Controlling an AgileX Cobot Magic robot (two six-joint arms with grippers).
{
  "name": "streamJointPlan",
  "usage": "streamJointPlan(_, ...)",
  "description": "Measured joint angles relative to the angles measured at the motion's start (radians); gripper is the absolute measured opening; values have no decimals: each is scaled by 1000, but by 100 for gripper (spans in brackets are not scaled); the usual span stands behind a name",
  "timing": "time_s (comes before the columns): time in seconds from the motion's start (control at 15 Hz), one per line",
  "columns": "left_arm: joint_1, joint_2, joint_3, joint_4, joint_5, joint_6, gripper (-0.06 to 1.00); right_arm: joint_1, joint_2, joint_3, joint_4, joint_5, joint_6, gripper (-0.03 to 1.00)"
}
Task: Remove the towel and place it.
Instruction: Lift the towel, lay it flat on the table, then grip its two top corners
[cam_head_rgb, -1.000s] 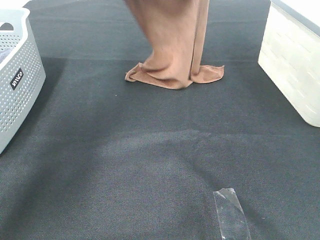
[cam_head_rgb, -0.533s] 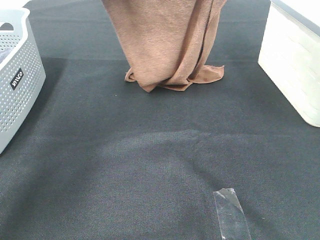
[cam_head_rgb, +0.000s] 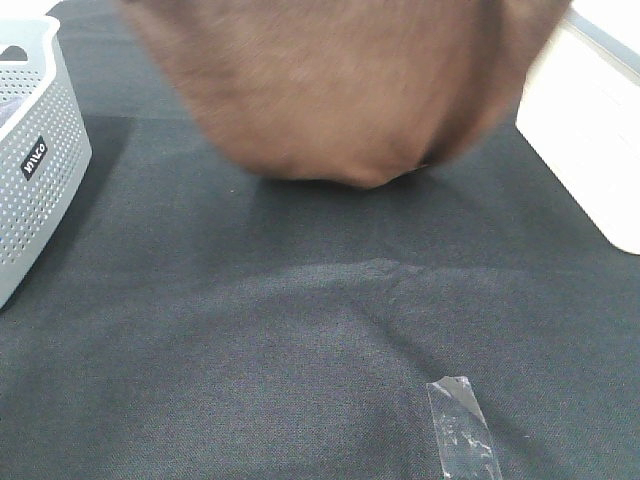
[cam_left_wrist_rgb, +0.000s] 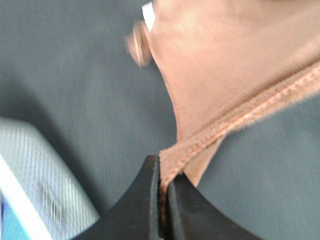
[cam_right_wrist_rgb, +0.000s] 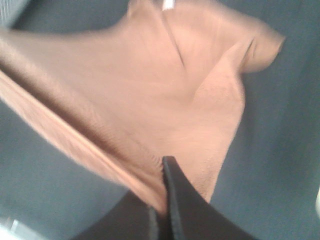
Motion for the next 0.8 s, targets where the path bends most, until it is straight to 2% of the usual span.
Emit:
streamJointPlan(0.07, -2, -79, 90, -10, -9, 3, 0, 1, -56, 90, -3, -5, 0, 0)
streamJointPlan(0.13, -8, -180, 227, -58, -15, 6, 0, 3, -136, 210, -3, -11, 0, 0)
streamJointPlan(0.2, -8, -212, 269, -83, -15, 7, 0, 4, -164, 249, -1, -11, 0, 0)
streamJointPlan(0.4, -8, -376, 519, -242, -19, 64, 0, 4, -358, 497, 28, -14, 0, 0)
streamJointPlan(0.6, -8, -462, 707, -394, -21, 96, 0, 4, -542, 681, 31, -14, 0, 0)
streamJointPlan(0.8, -8, -530, 852, -474, -26, 99, 0, 4, -685, 793, 34, -13, 0, 0)
